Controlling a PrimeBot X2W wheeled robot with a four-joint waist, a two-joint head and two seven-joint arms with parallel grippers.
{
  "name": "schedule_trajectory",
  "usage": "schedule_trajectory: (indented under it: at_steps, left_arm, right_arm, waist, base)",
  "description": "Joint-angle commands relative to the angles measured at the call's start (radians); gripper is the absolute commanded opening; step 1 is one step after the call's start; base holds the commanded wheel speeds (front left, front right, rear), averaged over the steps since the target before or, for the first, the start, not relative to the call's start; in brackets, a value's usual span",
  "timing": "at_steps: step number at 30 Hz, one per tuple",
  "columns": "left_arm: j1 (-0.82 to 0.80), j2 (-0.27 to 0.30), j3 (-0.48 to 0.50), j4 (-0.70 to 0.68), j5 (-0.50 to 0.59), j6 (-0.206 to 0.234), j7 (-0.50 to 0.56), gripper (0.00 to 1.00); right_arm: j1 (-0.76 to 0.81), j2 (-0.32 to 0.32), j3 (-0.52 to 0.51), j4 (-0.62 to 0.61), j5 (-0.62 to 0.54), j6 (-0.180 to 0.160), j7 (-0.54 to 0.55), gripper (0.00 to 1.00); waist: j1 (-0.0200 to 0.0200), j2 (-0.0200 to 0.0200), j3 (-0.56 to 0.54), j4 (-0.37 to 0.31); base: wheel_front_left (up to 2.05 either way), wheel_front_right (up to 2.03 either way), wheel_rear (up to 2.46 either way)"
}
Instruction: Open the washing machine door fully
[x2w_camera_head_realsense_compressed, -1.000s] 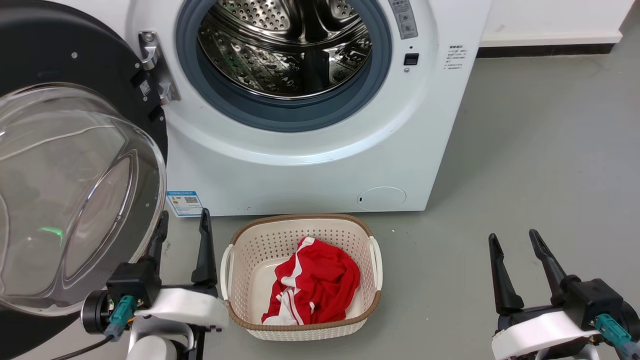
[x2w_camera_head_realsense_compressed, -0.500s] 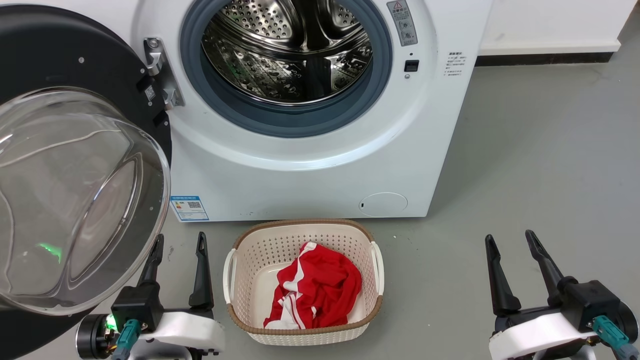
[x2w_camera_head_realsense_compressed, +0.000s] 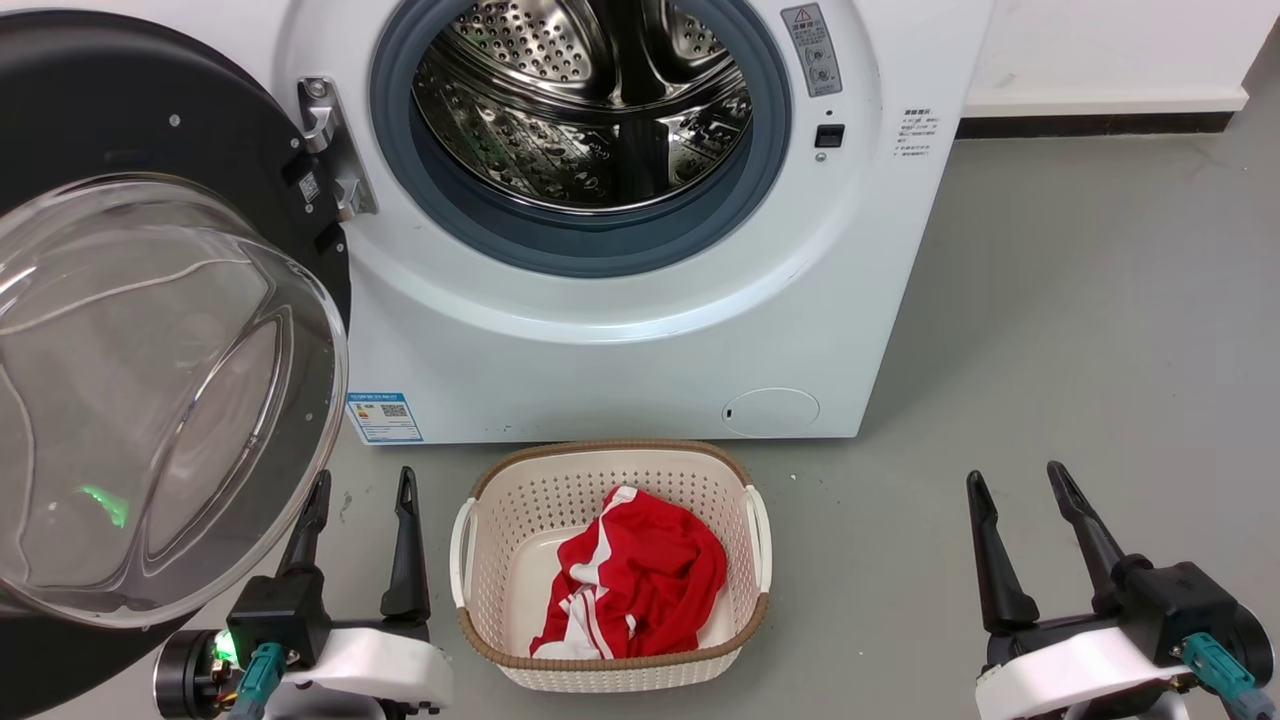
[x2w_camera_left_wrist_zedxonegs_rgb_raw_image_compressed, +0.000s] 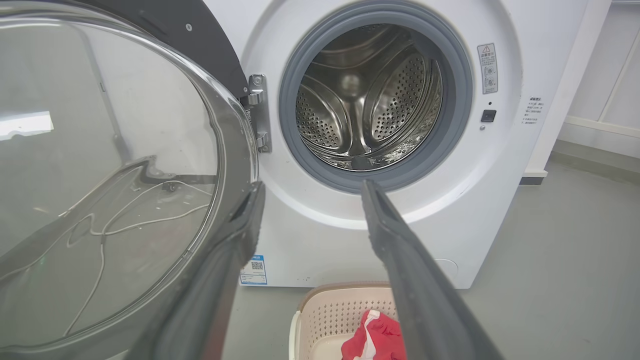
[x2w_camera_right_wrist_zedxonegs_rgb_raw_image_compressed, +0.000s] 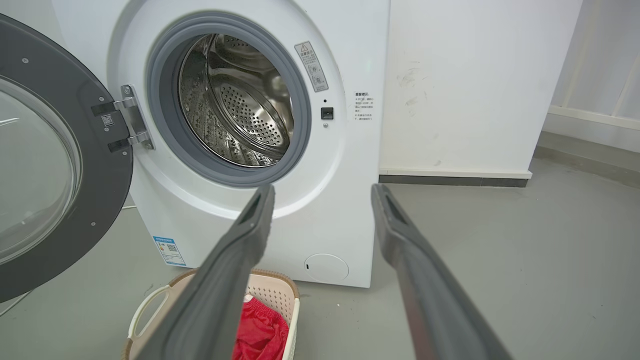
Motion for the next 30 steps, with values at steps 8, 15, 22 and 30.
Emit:
schedule_trajectory:
  at_steps: [8, 15, 22, 30]
  left_arm:
    - [0.004, -0.004, 0.008, -0.002, 0.015, -0.006, -0.002, 1.00]
    - [0.004, -0.007, 0.014, -0.001, 0.020, -0.008, -0.002, 1.00]
    - [0.001, -0.009, 0.017, -0.003, 0.022, -0.014, -0.002, 1.00]
    - [-0.012, -0.011, 0.034, 0.042, -0.056, -0.018, 0.033, 0.00]
  right_arm:
    - [0.002, 0.002, 0.000, 0.003, 0.003, -0.001, -0.001, 1.00]
    - [-0.002, 0.002, -0.003, 0.006, 0.002, -0.001, -0.002, 1.00]
    - [-0.004, 0.002, -0.003, 0.008, 0.003, -0.001, -0.003, 1.00]
    - [0.007, -0.003, -0.001, 0.025, 0.088, 0.000, 0.009, 0.00]
  waist:
    - [0.0000, -0.0001, 0.007, 0.000]
    - [0.0000, -0.0001, 0.011, 0.000]
    - [0.0000, -0.0001, 0.015, 0.001]
    - [0.0001, -0.0001, 0.014, 0.002]
  base:
    - [0.00, 0.00, 0.00]
    - [0.00, 0.00, 0.00]
    - [0.00, 0.00, 0.00]
    - [0.00, 0.00, 0.00]
